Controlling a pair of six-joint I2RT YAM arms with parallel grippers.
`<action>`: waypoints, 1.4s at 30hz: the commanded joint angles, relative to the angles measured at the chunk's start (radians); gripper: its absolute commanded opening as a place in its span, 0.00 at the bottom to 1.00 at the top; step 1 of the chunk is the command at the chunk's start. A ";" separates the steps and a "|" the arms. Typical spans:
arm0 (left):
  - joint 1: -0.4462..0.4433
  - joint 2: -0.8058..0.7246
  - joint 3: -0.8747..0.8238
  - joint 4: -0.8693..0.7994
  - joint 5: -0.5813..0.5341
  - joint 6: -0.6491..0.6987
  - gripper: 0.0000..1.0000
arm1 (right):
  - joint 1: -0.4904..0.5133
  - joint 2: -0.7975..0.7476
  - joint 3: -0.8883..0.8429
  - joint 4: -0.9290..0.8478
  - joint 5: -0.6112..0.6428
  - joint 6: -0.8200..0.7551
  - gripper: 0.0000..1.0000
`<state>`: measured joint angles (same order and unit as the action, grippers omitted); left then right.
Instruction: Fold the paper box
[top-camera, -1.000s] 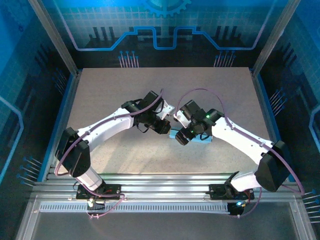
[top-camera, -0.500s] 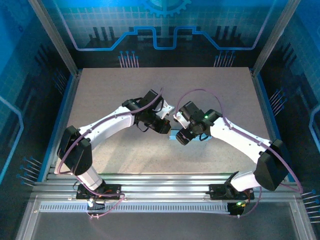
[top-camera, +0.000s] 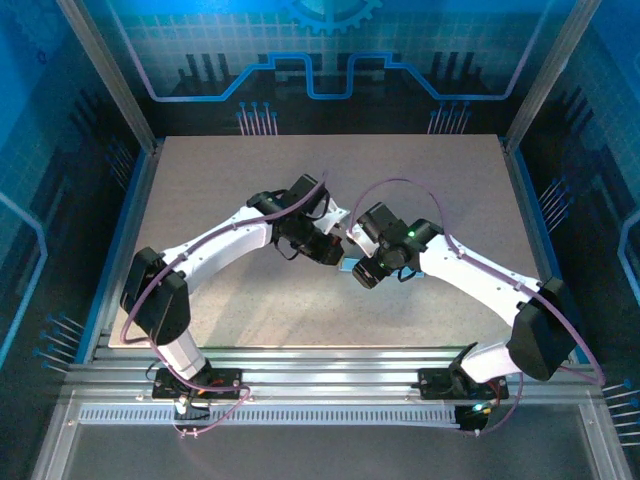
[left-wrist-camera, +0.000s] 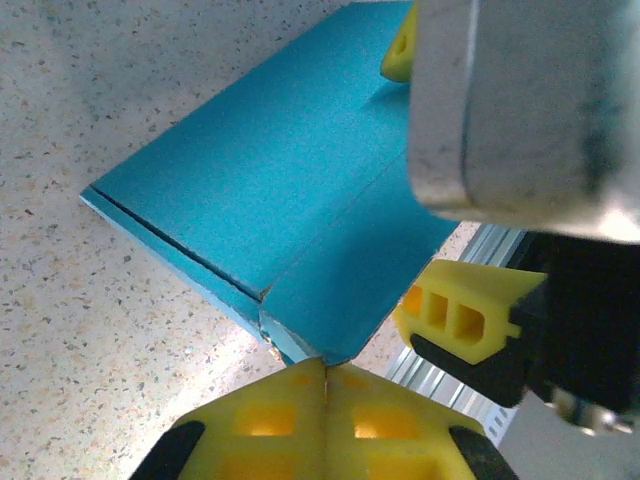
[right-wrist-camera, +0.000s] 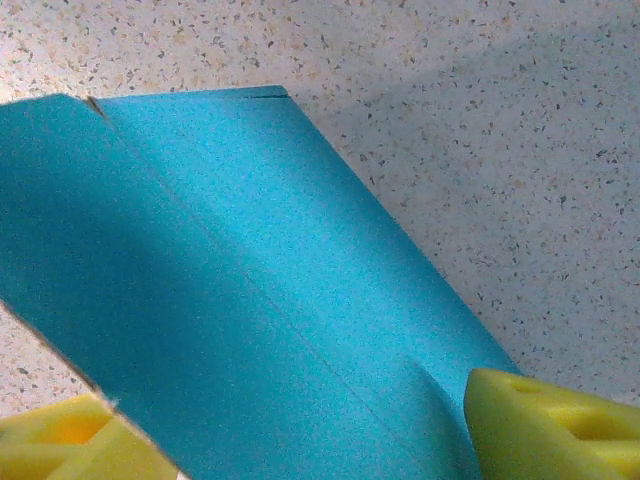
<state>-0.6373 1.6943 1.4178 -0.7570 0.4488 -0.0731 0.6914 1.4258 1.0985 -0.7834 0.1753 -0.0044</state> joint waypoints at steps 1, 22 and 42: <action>0.015 0.017 0.040 -0.042 0.065 -0.014 0.02 | 0.019 0.022 0.005 0.007 -0.001 0.004 0.73; 0.030 0.080 0.049 -0.073 0.083 -0.032 0.02 | 0.024 0.037 0.034 0.007 -0.005 -0.007 0.59; 0.053 0.075 0.069 -0.057 0.102 -0.068 0.10 | 0.001 0.044 0.037 0.005 -0.040 -0.018 0.49</action>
<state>-0.5915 1.7668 1.4532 -0.7879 0.5320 -0.1326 0.7048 1.4666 1.1061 -0.7841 0.1555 -0.0189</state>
